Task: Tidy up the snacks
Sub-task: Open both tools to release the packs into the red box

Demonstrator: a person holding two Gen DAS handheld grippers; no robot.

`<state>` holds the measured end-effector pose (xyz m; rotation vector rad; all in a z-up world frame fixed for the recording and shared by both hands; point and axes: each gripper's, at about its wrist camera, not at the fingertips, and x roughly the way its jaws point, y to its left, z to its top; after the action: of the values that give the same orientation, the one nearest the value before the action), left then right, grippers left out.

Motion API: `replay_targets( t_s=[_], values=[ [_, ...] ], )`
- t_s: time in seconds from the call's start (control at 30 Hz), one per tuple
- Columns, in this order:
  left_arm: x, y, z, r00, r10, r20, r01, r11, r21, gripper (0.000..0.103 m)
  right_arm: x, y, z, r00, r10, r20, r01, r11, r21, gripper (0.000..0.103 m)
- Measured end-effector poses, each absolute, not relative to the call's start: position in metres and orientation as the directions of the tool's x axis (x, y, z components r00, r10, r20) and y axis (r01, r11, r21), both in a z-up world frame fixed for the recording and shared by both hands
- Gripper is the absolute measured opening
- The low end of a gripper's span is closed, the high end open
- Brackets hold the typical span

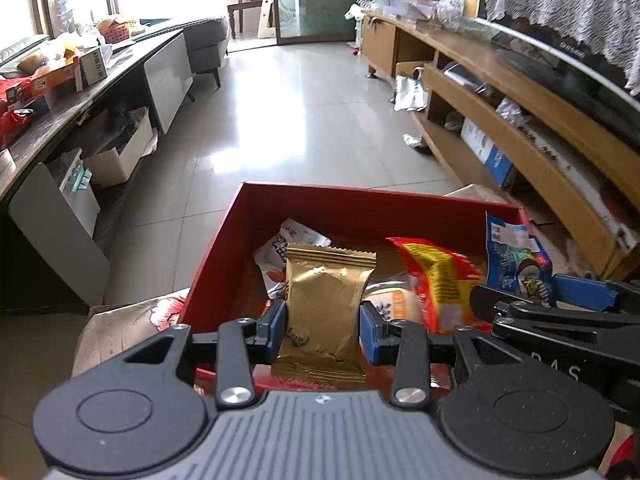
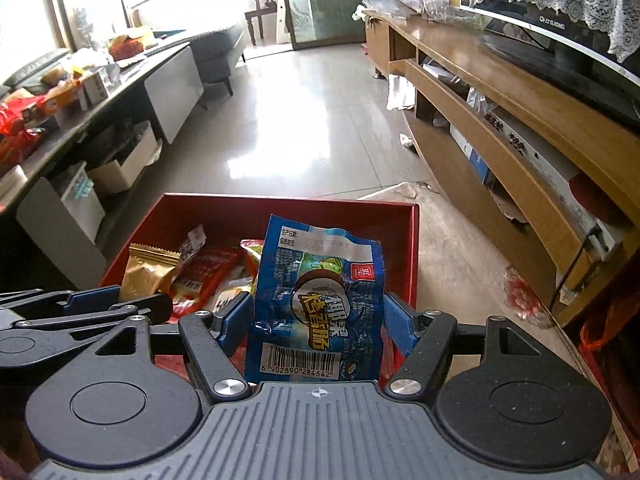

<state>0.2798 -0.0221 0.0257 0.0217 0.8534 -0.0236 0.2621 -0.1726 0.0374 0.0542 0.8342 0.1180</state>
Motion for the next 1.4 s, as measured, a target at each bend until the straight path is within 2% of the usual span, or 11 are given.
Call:
replay_targets(
  t_s=[0.47, 0.83, 1.4],
  values=[
    [0.297, -0.02, 0.004, 0.618, 0.029, -0.786, 0.006, 0.999, 0.042, 0.039, 0.28, -0.16, 0.019, 0.642, 0.097, -0.761, -0.092, 0.995, 0.049, 0.077],
    [0.296, -0.018, 0.005, 0.607, 0.038, -0.793, -0.009, 0.999, 0.041, 0.044, 0.281, -0.16, 0.019, 0.648, 0.077, -0.758, -0.081, 0.996, 0.032, 0.081],
    [0.284, -0.019, 0.015, 0.617, 0.029, -0.786, -0.01, 1.0, 0.029, 0.045, 0.274, -0.163, 0.028, 0.661, 0.057, -0.748, -0.065, 0.998, 0.018, 0.083]
  ],
)
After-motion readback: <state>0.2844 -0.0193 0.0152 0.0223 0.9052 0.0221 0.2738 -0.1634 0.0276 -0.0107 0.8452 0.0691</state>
